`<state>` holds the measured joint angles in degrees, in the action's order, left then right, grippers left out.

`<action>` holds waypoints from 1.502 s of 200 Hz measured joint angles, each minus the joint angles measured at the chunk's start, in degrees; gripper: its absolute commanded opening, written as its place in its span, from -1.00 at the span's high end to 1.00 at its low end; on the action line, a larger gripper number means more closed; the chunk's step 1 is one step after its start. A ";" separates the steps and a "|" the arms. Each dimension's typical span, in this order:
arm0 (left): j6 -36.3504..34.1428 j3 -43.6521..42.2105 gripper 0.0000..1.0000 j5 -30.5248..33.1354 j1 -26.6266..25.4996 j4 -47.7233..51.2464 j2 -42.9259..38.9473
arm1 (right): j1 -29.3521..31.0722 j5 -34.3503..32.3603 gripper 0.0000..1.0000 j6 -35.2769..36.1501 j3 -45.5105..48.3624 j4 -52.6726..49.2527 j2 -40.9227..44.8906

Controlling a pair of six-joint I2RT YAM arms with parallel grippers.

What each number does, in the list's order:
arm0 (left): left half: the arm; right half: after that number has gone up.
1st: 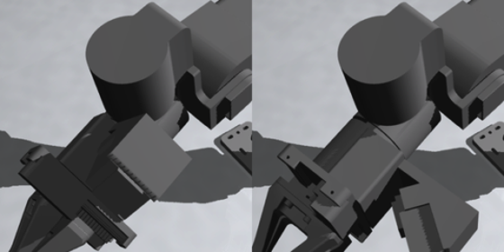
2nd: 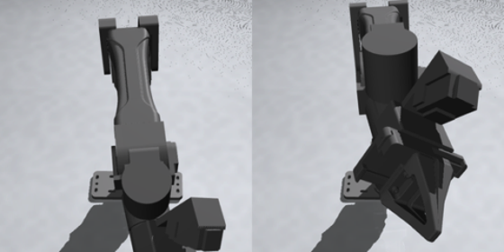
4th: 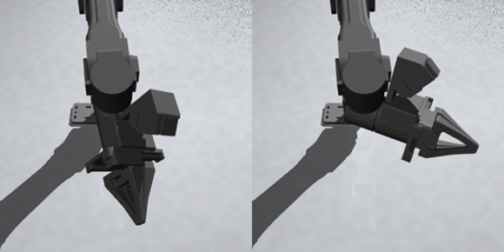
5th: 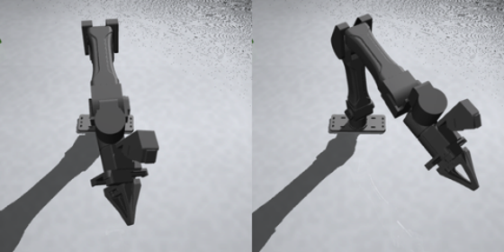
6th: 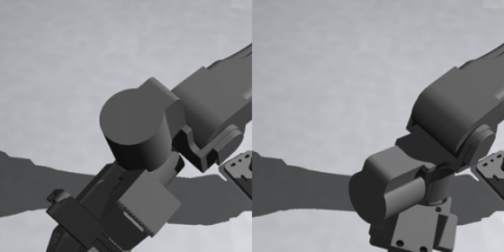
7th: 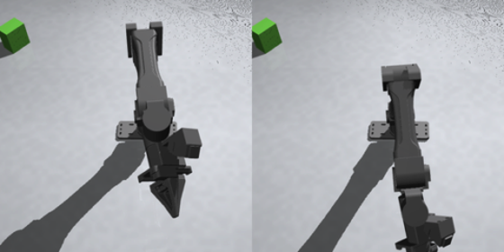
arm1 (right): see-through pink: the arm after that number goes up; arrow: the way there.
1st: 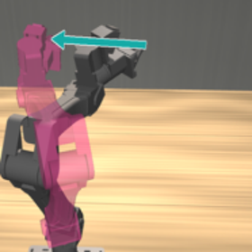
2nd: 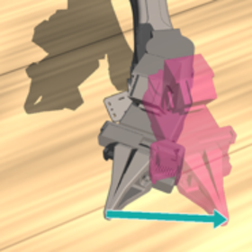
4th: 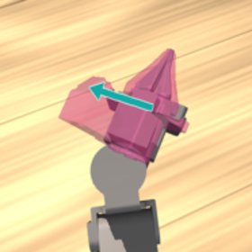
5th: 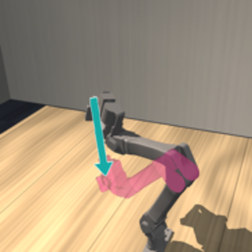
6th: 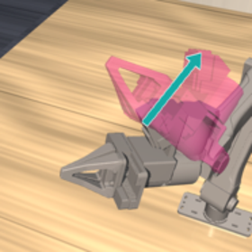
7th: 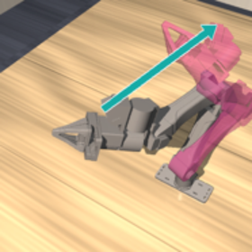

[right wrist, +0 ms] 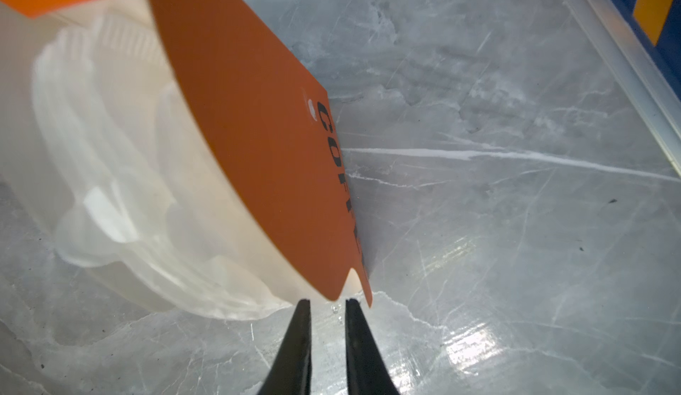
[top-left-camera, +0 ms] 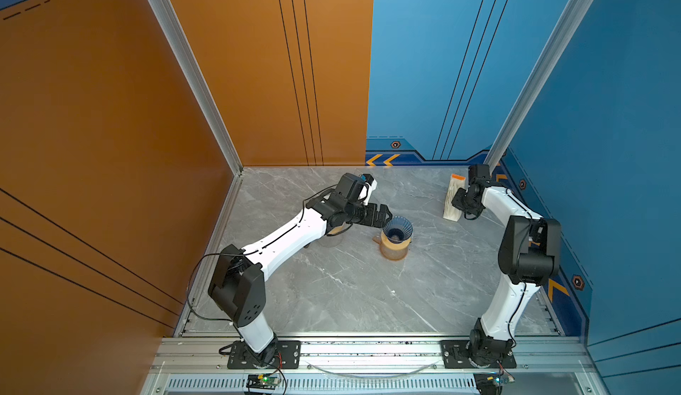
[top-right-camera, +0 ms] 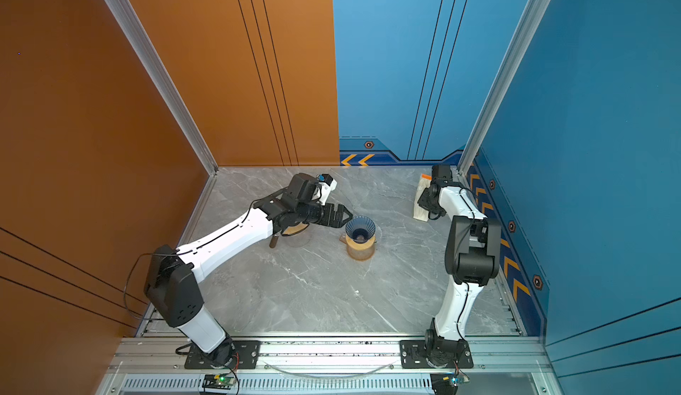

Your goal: Place the coffee filter in the dripper

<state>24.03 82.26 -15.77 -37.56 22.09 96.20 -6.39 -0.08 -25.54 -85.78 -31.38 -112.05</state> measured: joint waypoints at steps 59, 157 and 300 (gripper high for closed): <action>0.00 1.07 -0.96 -0.37 0.00 0.17 1.03 | -0.04 0.00 0.66 0.00 -1.46 -0.07 -1.86; 0.02 1.14 -0.96 -0.37 0.00 0.24 1.11 | -0.04 -0.22 0.76 0.13 -5.11 -0.13 -5.62; 0.44 1.14 -0.96 -0.39 0.00 0.31 1.55 | -0.04 -1.66 0.61 1.29 -2.99 -0.50 -2.10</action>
<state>24.47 83.40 -16.16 -37.56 22.39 97.76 -6.44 -1.74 -24.25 -88.77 -31.88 -114.15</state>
